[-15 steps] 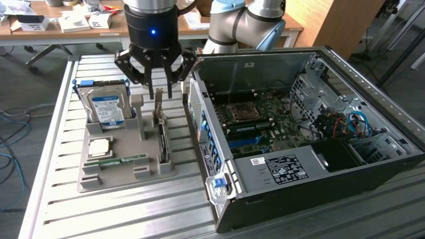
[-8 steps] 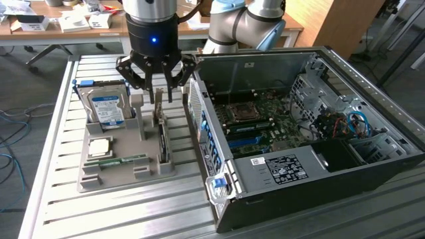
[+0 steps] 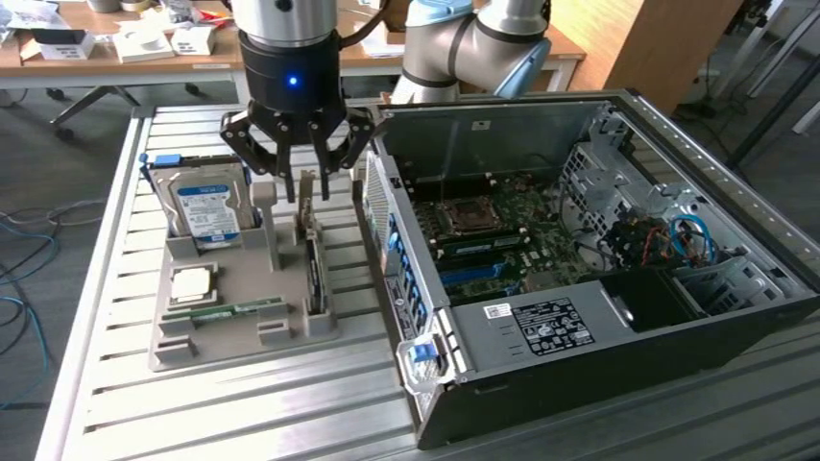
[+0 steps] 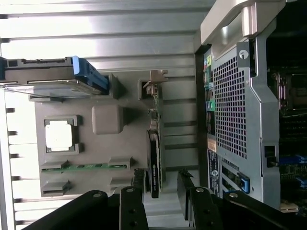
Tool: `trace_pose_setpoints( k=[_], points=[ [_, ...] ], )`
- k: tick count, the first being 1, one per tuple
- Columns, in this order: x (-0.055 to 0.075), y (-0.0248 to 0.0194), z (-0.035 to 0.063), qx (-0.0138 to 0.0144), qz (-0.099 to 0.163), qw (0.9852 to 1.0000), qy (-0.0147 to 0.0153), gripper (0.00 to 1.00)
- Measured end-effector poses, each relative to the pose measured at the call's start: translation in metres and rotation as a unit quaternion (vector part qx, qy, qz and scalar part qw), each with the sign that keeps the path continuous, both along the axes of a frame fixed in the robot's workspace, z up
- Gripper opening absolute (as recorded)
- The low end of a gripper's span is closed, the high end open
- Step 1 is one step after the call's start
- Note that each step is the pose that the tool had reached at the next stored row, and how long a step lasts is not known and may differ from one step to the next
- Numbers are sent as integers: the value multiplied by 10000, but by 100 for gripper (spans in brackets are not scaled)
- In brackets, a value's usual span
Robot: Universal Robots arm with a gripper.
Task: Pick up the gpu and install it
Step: 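Pick up the gpu and move the gpu toward the slot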
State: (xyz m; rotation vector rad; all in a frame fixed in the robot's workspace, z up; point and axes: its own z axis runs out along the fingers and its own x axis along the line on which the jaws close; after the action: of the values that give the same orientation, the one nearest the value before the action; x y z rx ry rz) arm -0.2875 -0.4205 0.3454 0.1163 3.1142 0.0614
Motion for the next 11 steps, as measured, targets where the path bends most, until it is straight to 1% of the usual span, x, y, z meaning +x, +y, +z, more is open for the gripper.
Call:
trace_pose_setpoints(
  k=[6, 9, 11],
  points=[
    [-2, 1, -107, 0, -1, 10000, 0, 42],
    [-2, 1, -119, 0, -1, 10000, 1, 42],
    [-2, 1, -145, 0, -1, 10000, -1, 42]
  ],
)
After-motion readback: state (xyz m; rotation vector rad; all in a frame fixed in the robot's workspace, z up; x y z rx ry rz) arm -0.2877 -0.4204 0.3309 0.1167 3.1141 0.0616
